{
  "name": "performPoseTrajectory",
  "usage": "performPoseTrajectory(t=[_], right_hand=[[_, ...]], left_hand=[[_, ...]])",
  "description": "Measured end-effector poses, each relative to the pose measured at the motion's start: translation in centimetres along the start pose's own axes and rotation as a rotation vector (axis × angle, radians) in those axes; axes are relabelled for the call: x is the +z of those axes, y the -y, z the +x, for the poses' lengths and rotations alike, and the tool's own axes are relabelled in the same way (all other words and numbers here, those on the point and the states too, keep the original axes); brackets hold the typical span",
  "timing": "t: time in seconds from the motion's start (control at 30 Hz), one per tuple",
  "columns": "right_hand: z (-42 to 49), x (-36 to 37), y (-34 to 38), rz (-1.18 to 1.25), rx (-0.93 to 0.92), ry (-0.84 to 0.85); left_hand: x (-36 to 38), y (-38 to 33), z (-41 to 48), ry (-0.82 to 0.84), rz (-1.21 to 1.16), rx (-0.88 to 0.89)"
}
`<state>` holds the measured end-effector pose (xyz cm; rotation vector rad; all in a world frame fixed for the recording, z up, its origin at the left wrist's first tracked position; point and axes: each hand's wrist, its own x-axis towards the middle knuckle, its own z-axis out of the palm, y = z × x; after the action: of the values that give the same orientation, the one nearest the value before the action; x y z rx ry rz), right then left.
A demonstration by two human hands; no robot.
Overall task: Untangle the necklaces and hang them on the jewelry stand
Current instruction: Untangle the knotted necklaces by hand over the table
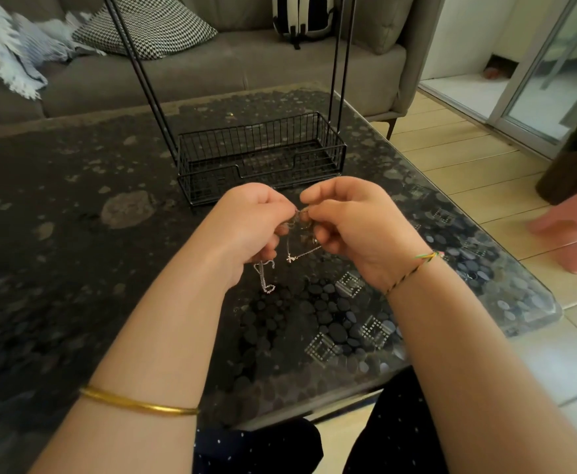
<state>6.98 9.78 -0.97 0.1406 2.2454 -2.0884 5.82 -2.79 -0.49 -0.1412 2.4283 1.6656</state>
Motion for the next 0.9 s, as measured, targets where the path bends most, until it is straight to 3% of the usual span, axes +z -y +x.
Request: performPoseTrajectory(t=[0.2, 0.43, 0.9], right_hand=[[0.12, 0.08, -0.19, -0.076, 0.022, 0.053], [0.02, 0.04, -0.35, -0.311, -0.066, -0.003], [0.17, -0.51, -0.3, -0.086, 0.02, -0.061]], left_hand=[[0.04, 0.11, 0.07, -0.009, 0.032, 0.03], [0.1, 0.0, 0.01, -0.033, 0.081, 0.015], [-0.44, 0.38, -0.12, 0.016, 0.164, 0.042]])
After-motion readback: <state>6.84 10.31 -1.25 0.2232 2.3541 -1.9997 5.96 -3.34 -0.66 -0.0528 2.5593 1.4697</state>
